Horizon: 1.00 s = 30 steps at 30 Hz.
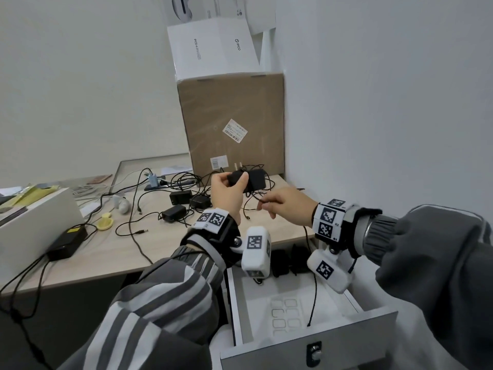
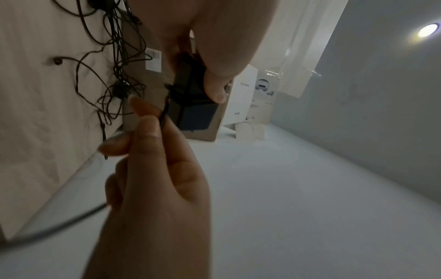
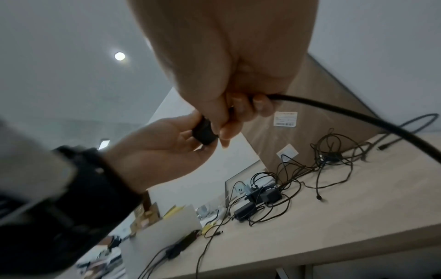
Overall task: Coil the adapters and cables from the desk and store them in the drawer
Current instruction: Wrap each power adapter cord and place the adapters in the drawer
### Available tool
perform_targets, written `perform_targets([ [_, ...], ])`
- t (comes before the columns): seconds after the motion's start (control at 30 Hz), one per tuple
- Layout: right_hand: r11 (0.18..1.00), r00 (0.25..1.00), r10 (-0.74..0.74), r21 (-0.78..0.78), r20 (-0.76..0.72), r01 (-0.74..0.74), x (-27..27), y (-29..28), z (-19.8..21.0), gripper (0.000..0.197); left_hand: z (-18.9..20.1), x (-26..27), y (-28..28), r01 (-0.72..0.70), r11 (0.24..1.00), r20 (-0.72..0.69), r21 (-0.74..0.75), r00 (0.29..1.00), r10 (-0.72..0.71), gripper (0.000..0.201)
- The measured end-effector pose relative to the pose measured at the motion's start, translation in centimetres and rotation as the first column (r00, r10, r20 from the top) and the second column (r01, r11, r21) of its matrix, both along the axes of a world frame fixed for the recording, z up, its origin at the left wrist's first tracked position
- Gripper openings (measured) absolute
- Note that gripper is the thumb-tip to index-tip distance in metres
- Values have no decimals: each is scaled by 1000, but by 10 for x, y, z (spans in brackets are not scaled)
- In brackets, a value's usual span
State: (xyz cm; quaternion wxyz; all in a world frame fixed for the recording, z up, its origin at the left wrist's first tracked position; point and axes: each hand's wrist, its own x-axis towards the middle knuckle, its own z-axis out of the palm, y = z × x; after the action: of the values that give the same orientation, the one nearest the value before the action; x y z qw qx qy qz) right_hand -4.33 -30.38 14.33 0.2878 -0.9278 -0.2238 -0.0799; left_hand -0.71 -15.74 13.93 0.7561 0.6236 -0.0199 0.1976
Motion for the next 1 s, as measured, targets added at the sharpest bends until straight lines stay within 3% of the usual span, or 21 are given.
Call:
perform_targets([
  [0.07,997,999,7,-74,54,-3,-3,2,5,22,-5,3,6,-40,992,-49,116,998,46,35],
  [0.27,985,986,1,-170,166,27,-6,-8,18,18,-21,0,11,132,891,-92,435,990,-102,25],
  [0.4,996,978,-1,-87,209,20,-1,-14,28,11,-20,-5,11,390,833,-220,392,919,-326,27],
  [0.6,1000,994,24,-5,105,-24,4,-24,33,12,-19,-13,20,604,702,-277,376,797,-537,32],
  [0.73,999,994,6,48,111,-11,7,-31,39,12,-21,-25,24,712,621,-312,327,702,-640,22],
  [1.0,982,999,36,182,35,-42,11,-40,31,9,-23,-31,23,771,626,-178,116,637,-750,36],
])
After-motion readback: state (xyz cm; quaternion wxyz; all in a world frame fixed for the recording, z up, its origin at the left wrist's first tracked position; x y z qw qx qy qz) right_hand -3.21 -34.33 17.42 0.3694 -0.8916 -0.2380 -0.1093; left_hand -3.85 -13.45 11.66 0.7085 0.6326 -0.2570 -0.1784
